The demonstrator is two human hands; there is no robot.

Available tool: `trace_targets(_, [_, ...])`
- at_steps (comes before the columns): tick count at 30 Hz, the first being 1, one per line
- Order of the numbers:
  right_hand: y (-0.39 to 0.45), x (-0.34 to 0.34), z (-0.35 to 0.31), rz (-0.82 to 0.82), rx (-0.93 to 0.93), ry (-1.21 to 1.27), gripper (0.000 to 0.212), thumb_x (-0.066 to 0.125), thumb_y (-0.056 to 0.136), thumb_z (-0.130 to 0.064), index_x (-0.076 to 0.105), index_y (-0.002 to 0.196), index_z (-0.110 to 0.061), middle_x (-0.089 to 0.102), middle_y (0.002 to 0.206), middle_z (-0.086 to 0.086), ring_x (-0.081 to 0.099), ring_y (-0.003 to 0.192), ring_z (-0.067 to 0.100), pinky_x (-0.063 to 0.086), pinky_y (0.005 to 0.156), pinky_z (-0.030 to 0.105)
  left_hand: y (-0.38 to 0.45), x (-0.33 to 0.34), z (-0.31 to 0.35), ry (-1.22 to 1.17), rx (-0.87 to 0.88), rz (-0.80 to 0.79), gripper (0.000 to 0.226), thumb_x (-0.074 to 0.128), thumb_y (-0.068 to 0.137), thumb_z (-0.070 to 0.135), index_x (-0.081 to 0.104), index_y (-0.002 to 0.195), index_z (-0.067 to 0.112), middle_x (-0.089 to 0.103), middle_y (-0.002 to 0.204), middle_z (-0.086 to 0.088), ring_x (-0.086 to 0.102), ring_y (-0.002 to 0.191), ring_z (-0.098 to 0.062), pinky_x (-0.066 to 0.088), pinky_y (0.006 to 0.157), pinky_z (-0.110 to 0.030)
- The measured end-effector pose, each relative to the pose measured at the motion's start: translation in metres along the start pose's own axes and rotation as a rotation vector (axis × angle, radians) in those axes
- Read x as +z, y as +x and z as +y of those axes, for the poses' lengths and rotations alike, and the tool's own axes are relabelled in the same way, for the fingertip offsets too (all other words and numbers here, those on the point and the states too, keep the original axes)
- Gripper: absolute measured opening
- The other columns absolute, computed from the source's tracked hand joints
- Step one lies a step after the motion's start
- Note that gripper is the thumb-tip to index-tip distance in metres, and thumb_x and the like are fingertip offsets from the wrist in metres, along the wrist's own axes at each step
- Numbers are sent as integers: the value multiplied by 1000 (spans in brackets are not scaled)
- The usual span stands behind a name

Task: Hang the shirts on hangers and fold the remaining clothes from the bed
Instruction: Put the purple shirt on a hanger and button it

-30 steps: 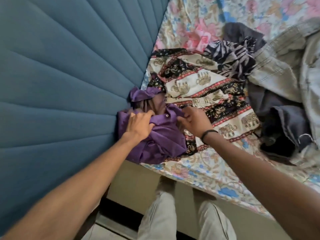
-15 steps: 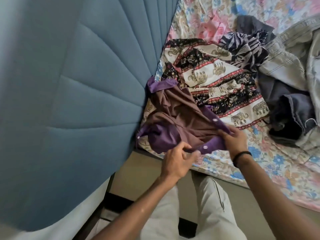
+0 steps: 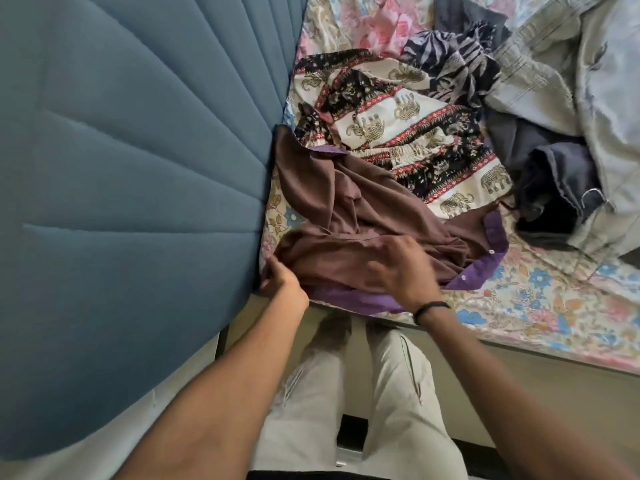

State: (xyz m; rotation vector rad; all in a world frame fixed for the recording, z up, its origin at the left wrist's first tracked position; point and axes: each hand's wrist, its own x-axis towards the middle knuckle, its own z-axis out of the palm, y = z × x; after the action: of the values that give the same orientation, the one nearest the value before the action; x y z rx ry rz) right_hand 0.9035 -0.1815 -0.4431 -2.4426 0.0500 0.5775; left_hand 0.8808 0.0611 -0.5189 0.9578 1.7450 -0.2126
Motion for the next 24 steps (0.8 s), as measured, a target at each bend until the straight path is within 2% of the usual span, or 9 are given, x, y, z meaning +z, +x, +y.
trace_targets(2, [5,27,-30,-196,-62,-42,73,84,79,-28,52,144,-24,51,142,9,52,125,31,49,105,41,-28,-8,17,-48,-199,-141,73,43,93,70,48,151,26,47,155,-7,46,142,-34,35,118,-55])
trace_targets(5, [5,54,-47,-359,60,-165,68,73,86,-25,46,149,-30,49,138,12,59,115,40,55,94,46,-70,-24,44,149,-119,-233,48,51,107,20,44,153,9,43,158,-14,40,146,-34,38,111,-33])
trace_targets(8, [-14,61,-57,-676,-1,-448,37,59,91,-38,65,126,-31,67,125,11,67,107,38,57,87,40,-88,-48,55,144,-131,-231,45,45,110,34,54,145,9,51,152,-11,46,141,-33,41,108,-40])
trace_targets(11, [-43,45,-84,-1062,-342,-730,28,57,98,-28,68,123,-22,68,108,4,70,95,29,56,77,31,-104,-85,49,177,-56,-343,46,42,109,41,64,128,7,58,145,-18,61,119,-34,46,94,-46])
trace_targets(14, [-51,28,-111,-812,-394,-671,43,61,100,-31,60,139,-12,59,121,-5,64,101,28,53,92,45,-115,-120,45,695,353,-245,54,49,105,47,64,127,0,60,138,-26,64,115,-37,51,94,-43])
trace_targets(16, [-50,-5,-143,-452,-354,-467,38,63,97,-29,61,131,-11,67,114,6,67,101,39,52,82,45,-139,-152,50,959,778,-138,59,50,103,50,65,125,-2,67,126,-28,63,116,-42,51,93,-42])
trace_targets(18, [-47,-42,-175,-223,-427,-188,37,76,88,-32,66,117,-12,70,109,13,67,102,38,49,76,37,-173,-183,59,987,1054,-210,47,53,102,52,67,122,12,73,114,-21,66,108,-42,53,87,-43])
trace_targets(21, [-63,-83,-227,-309,-720,-105,53,82,81,-29,66,130,-17,68,125,1,59,116,17,42,103,23,-226,-224,65,996,1393,-286,43,49,97,62,64,117,27,76,98,-7,69,93,-38,55,75,-46])
trace_targets(24, [-97,-93,-248,-305,-767,-143,29,65,77,-32,73,100,-15,76,101,4,70,99,28,56,87,44,-290,-263,68,834,1615,-295,32,50,101,56,63,108,28,74,86,1,69,81,-31,55,70,-45])
